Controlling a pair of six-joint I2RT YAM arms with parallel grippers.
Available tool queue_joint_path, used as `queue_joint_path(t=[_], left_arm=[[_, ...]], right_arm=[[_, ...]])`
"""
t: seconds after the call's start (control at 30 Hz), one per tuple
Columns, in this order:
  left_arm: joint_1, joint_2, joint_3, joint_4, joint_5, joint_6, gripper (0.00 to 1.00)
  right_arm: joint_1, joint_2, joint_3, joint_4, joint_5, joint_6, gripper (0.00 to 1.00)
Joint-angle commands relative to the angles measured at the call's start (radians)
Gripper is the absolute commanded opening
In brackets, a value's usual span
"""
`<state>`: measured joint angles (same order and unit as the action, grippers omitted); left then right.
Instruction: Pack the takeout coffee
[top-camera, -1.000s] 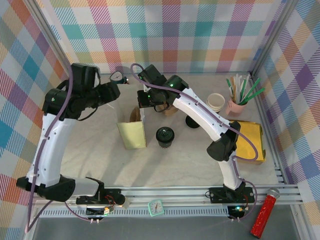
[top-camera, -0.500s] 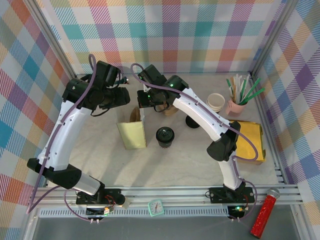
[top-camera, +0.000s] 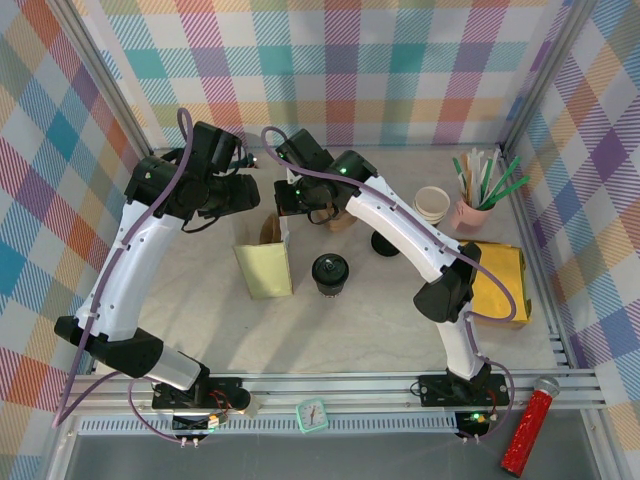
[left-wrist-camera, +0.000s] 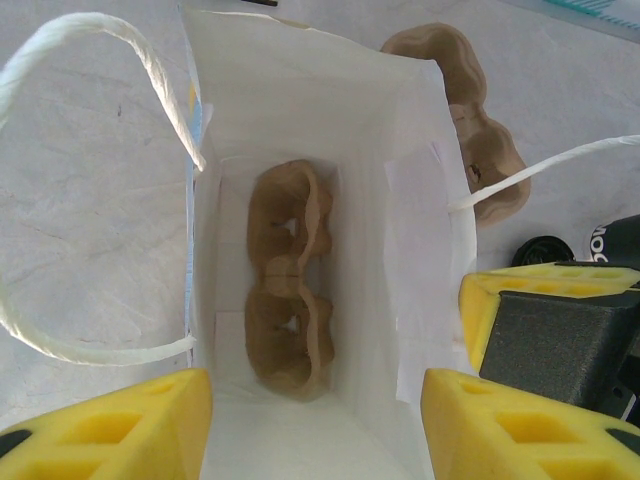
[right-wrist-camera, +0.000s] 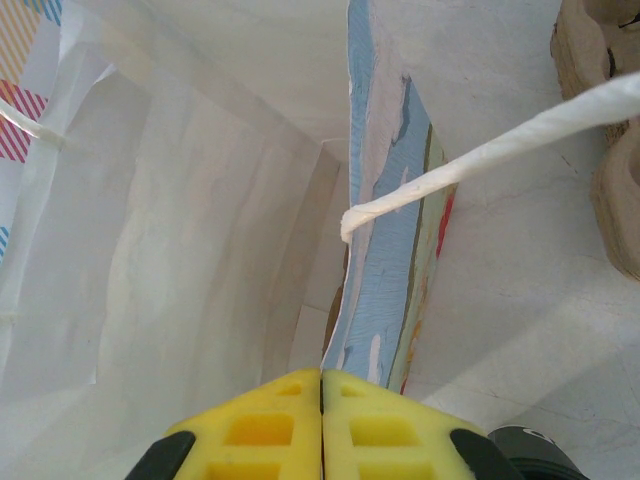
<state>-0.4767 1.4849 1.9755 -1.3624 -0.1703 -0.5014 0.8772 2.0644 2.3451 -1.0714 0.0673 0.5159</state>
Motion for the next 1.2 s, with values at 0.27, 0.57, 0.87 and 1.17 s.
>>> queue_joint_path(t=[0.27, 0.57, 0.87, 1.17], left_arm=[[-0.007, 0.009, 0.105, -0.144, -0.177, 0.035, 0.66], [-0.001, -0.04, -0.075, -0.143, -0.18, 0.026, 0.69], [0.1, -0.063, -0.28, 0.052, -0.031, 0.022, 0.48], [0.181, -0.086, -0.403, 0.108, -0.007, 0.028, 0.1]], right_arm=[[0.0, -0.04, -0.006, -0.018, -0.005, -0.006, 0.09], [0.0, -0.038, 0.005, -0.015, -0.004, -0.014, 0.09], [0.003, -0.05, 0.014, -0.018, -0.001, -0.029, 0.08], [0.03, -0.033, 0.065, 0.013, -0.048, -0.061, 0.04]])
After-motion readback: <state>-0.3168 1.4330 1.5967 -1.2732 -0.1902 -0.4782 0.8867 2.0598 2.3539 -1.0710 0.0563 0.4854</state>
